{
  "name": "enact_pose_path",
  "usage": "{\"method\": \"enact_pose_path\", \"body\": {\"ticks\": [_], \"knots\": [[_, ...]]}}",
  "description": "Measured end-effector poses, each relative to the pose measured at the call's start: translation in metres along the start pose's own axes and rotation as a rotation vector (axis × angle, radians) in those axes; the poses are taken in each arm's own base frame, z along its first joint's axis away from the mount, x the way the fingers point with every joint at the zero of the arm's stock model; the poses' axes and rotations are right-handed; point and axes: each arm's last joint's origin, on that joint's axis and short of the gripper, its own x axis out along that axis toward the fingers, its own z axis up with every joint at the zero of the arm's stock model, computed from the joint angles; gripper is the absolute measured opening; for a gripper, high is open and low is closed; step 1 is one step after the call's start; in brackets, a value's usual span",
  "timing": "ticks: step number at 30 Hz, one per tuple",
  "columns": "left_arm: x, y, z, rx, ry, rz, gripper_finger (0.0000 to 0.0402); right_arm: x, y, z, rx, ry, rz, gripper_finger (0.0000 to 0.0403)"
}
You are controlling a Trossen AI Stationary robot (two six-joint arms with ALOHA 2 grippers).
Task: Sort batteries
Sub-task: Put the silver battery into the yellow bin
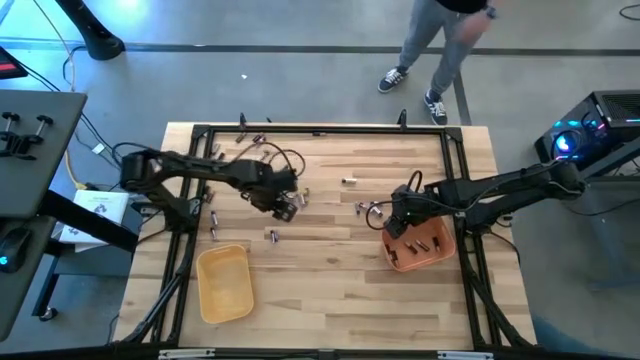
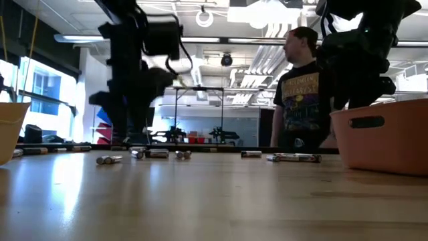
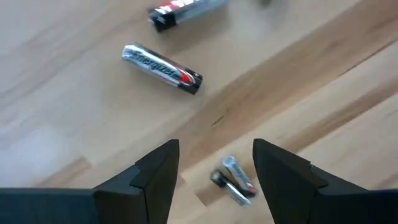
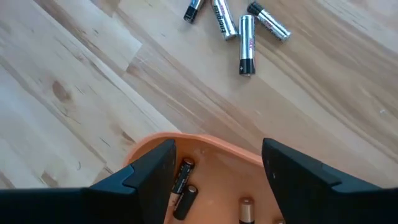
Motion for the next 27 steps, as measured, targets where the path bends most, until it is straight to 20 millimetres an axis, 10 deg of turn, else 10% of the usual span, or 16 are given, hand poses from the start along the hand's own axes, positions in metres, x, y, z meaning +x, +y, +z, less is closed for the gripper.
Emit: {"method": "enact_pose_path", "body": {"ticks": [4, 16, 27], "knots": [[-0.016, 0.007, 0.004, -0.137, -0.149, 0.028, 0.0200, 0.000, 0.001, 0.001, 0.002, -0.017, 0.006, 0.0232], [0.047, 0.002, 0.025, -0.250, -0.127, 0.084, 0.0200, 0.001, -0.005, 0.015, 0.063, -0.059, 0.004, 0.0232], [0.049, -0.003, 0.013, -0.190, -0.035, 0.074, 0.0200, 0.001, -0.004, 0.017, 0.069, -0.063, 0.035, 0.0232]]}}
